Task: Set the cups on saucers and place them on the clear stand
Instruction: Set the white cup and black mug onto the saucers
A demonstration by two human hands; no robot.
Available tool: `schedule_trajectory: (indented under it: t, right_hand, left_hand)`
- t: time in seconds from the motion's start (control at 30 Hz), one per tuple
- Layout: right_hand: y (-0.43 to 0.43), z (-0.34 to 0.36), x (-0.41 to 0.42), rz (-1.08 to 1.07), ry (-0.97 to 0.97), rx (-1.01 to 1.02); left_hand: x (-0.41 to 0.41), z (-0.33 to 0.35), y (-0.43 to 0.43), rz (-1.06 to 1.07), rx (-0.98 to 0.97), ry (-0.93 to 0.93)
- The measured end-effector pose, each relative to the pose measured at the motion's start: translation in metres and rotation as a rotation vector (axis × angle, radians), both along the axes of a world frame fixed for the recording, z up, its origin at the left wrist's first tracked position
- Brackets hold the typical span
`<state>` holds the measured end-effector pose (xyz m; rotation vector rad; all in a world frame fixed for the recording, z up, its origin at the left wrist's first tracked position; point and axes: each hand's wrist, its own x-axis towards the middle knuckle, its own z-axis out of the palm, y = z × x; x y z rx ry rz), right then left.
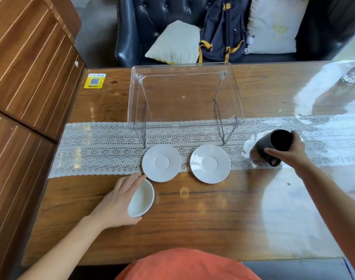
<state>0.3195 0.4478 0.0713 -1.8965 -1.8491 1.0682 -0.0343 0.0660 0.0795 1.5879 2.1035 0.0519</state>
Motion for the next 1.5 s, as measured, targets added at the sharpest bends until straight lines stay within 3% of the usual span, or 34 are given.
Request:
schedule_trajectory:
  t: [0.3, 0.47, 0.63, 0.87, 1.2, 1.5]
  right_hand:
    - [-0.022, -0.013, -0.003, -0.083, 0.117, 0.268]
    - [-0.069, 0.0, -0.013, 0.087, 0.238, 0.357]
    - [-0.106, 0.022, -0.053, 0.288, 0.357, 0.303]
    - [-0.129, 0.011, -0.102, 0.392, 0.256, 0.212]
    - [-0.13, -0.006, -0.114, 0.398, 0.131, 0.175]
    - [-0.141, -0.003, -0.116, 0.349, 0.132, 0.175]
  left_hand:
    - [0.003, -0.006, -0.002, 0.036, 0.108, -0.011]
    - [0.024, 0.005, 0.002, 0.215, 0.219, -0.166]
    - [0.036, 0.023, 0.047, 0.244, 0.299, -0.145]
    - [0.039, 0.013, 0.109, 0.5, 0.208, -0.041]
    - [0.04, -0.009, 0.123, 0.544, 0.154, 0.002]
    - [0.057, -0.013, 0.13, 0.75, 0.212, -0.066]
